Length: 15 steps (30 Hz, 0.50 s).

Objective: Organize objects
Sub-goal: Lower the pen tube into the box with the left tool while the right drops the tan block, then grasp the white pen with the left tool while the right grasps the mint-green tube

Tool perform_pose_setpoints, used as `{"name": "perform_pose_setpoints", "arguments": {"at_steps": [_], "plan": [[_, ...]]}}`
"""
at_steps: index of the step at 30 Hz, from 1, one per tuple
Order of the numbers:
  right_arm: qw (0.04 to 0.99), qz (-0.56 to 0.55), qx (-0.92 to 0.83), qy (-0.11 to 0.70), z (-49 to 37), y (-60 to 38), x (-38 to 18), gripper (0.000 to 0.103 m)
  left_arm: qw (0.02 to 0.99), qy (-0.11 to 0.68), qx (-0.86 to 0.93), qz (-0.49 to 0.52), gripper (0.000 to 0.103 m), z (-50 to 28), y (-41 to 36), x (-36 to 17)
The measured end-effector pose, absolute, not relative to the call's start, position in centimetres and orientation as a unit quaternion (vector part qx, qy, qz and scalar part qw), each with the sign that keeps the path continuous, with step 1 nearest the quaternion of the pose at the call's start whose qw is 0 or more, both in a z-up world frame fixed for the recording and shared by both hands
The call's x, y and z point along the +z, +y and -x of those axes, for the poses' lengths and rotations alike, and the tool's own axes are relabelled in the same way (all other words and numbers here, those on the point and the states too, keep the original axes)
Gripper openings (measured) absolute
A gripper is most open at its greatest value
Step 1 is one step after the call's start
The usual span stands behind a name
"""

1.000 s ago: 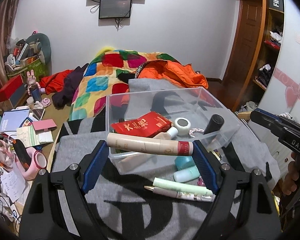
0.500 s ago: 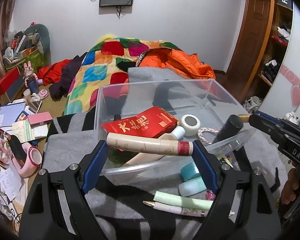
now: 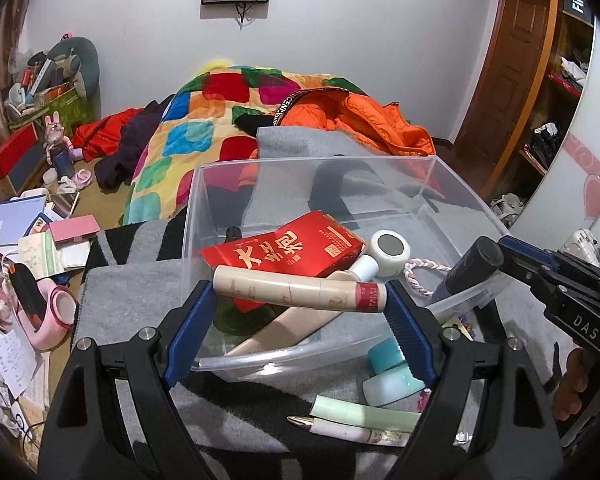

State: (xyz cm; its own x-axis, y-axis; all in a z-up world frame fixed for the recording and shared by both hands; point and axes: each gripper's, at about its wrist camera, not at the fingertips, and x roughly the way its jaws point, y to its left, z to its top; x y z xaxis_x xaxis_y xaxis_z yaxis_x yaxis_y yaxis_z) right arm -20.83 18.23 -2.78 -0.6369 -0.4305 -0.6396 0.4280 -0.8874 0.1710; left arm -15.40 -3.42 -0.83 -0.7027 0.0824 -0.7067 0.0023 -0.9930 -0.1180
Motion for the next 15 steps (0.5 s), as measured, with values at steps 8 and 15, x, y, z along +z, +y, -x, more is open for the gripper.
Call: {"name": "perform_pose_setpoints", "arguments": {"at_steps": [8, 15], "plan": [[0.235, -0.353, -0.905, 0.004, 20.2, 18.2, -2.5, 0.022, 0.027, -0.061, 0.920, 0.387, 0.085, 15.1, -3.6, -0.7], [0.242, -0.345, -0.907, 0.005, 18.9, 18.6, -1.9, 0.022, 0.032, -0.067, 0.923, 0.378, 0.085, 13.9, -3.6, 0.1]]}}
